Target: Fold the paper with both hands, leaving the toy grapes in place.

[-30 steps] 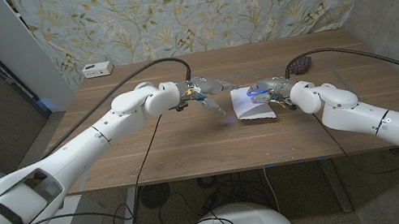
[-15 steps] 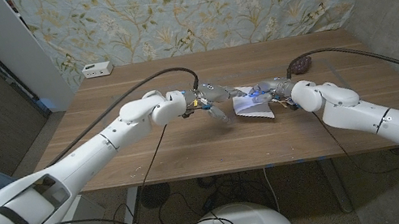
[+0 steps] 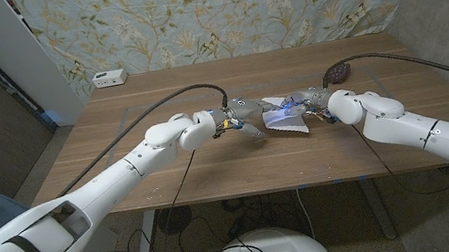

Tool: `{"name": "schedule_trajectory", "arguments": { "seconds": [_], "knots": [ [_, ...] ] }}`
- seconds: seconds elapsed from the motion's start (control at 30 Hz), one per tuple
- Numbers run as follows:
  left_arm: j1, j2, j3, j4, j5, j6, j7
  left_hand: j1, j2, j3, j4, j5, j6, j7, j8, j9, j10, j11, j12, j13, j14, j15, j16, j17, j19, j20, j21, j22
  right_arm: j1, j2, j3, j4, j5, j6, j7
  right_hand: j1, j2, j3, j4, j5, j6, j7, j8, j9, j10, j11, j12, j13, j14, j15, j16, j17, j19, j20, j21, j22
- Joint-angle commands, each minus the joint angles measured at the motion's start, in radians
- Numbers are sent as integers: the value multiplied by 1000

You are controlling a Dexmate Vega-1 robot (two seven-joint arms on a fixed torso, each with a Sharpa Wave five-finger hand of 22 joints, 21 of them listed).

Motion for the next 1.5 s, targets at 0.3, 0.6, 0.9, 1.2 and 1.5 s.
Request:
{"name": "schedule_trajectory", "arguments": {
  "seconds": [0.3,0.6,0.9,1.2,1.5],
  "knots": [
    [-13,-120,44,204,-90,22,192,79,132,-4,10,-26,166,-24,33,3,150,-13,31,3,120,-92,8,1,71,10,28,8,10,0,-7,6,6,2,7,-2,-5,-9,-3,-2,5,9,-4,3,4,0,0,3,9,-29,5,4,5,2,-3,4],
    [-20,-142,47,249,-184,14,194,36,225,23,84,-23,424,-38,79,4,324,-13,58,1,215,-98,-2,-1,101,10,46,14,10,-2,-8,8,6,3,4,-2,-5,-11,-3,-1,3,9,-5,3,5,2,-1,3,9,-28,4,3,5,1,-4,4],
    [-14,-158,21,270,-331,21,119,12,217,65,121,-24,620,-3,93,4,503,-8,81,1,263,-83,-13,-4,107,32,54,15,-6,0,24,15,56,20,-26,-4,-5,-15,-3,-1,-9,5,-11,3,-5,1,-6,3,4,-28,2,3,4,2,-5,4],
    [-24,-177,-4,300,-490,28,5,8,217,95,131,-27,669,39,75,5,583,15,84,4,371,-73,8,0,122,59,62,14,-69,4,129,41,244,96,-107,-7,-8,-21,-3,-1,-29,6,-16,3,-30,-1,-15,4,-7,-27,-4,2,1,1,-7,4],
    [-38,-190,-14,310,-585,55,-69,-3,219,131,149,-34,697,78,48,7,618,63,66,7,552,-63,39,6,156,75,84,18,-133,13,215,81,407,213,-204,-22,-12,-35,6,-3,-47,14,-18,3,-44,14,-18,4,-21,-16,-10,4,-9,5,-10,4]
  ]
}}
